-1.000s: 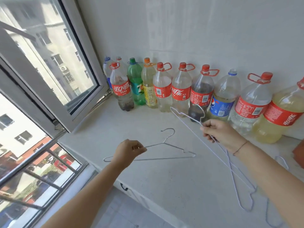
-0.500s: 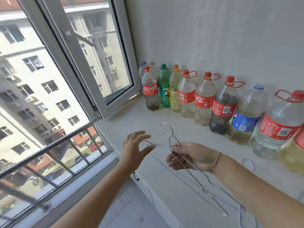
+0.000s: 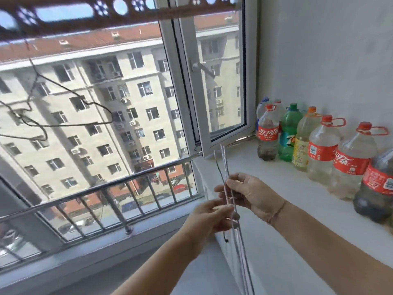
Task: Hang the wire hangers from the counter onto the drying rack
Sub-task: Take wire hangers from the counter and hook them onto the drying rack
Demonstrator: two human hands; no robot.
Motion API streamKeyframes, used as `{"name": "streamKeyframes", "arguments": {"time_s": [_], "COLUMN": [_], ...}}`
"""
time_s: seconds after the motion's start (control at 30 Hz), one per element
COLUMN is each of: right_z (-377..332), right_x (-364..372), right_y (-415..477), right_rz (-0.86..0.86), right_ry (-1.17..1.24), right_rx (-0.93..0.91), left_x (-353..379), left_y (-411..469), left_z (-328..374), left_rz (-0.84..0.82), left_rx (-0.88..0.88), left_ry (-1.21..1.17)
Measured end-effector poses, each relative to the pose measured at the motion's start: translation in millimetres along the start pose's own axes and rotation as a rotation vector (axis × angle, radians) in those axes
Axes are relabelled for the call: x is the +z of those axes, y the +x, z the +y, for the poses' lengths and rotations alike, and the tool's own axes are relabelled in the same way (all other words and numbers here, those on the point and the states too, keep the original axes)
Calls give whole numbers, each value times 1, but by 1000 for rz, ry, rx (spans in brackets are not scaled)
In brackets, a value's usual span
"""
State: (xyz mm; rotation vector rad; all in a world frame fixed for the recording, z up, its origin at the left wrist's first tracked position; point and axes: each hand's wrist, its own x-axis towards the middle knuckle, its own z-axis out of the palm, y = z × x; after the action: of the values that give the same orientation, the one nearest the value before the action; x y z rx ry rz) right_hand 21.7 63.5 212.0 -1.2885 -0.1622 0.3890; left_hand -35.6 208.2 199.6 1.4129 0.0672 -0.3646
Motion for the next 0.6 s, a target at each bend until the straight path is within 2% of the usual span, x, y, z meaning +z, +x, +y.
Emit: {"name": "streamKeyframes", "arguments": {"time_s": [0.27,0.4,0.6], "right_z": [-43,-75,-133], "right_x": [88,120,147], "right_y": [41,57,69], "right_rz": [-89,-73,-55], "right_ry": [73,103,20], "right_rx": [-39,-68,-214], "left_x": [-69,-88,-84], "left_y": [-33,-45,-44], "left_z": [73,114,166], "left_rz": [229,274,314], "left_rx": [157,256,400], "left_ry": [31,-32,-148]}}
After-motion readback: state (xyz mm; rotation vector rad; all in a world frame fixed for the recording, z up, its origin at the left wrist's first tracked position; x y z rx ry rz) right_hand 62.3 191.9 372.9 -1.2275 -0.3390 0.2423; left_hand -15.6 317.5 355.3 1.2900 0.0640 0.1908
